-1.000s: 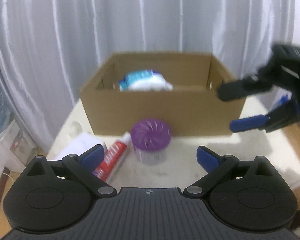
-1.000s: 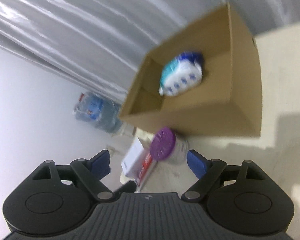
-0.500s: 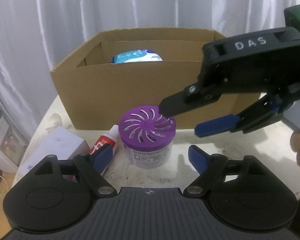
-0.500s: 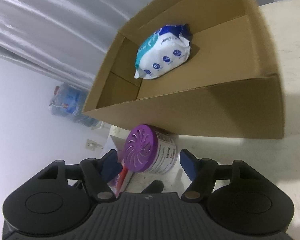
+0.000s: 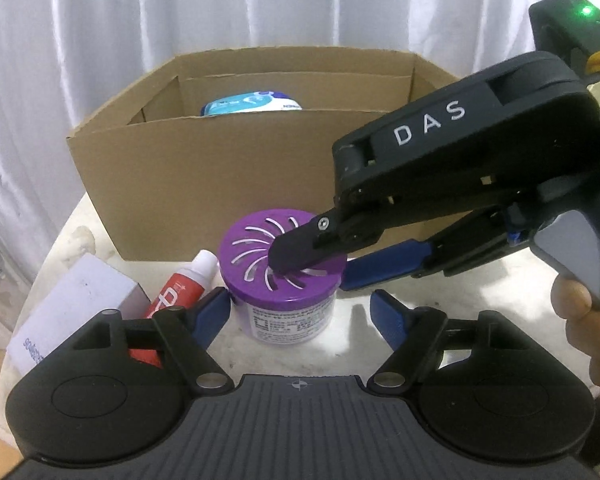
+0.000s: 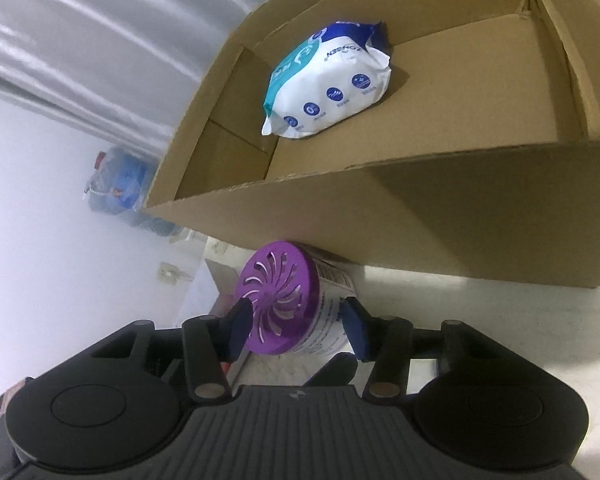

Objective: Organize objects
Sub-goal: 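Close the right gripper around the purple air freshener canister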

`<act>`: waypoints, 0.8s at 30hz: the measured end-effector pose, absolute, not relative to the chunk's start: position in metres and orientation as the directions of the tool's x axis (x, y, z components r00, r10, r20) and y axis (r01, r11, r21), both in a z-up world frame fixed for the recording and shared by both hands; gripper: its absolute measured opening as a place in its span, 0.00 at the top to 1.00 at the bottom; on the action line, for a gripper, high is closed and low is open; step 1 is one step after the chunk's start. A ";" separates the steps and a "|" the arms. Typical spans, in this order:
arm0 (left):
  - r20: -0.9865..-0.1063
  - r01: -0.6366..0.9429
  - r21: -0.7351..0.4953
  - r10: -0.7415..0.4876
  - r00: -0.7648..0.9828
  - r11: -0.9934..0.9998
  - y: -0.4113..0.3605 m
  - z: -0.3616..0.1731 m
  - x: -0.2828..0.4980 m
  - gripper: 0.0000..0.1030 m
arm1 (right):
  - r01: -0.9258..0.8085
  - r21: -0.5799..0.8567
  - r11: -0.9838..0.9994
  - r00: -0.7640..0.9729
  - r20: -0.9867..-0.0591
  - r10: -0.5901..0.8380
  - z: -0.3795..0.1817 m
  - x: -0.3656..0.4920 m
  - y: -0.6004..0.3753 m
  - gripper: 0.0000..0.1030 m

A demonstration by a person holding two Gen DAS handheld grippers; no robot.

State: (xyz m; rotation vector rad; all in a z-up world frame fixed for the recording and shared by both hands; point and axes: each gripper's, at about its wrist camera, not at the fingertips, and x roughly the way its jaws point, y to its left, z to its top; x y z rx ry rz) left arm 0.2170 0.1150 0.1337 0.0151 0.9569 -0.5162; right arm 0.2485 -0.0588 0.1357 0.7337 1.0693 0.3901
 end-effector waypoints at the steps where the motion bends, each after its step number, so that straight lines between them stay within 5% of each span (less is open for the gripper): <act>1: -0.782 0.428 -0.221 -0.422 0.459 0.876 0.116 0.136 0.215 0.25 | 0.054 0.703 0.709 0.435 -0.656 0.617 0.137 0.246 -0.059 0.48; 24: -0.756 0.507 -0.342 -0.552 0.352 0.791 0.099 0.171 0.141 0.25 | 0.076 0.644 0.761 0.367 -0.728 0.579 0.157 0.174 -0.092 0.49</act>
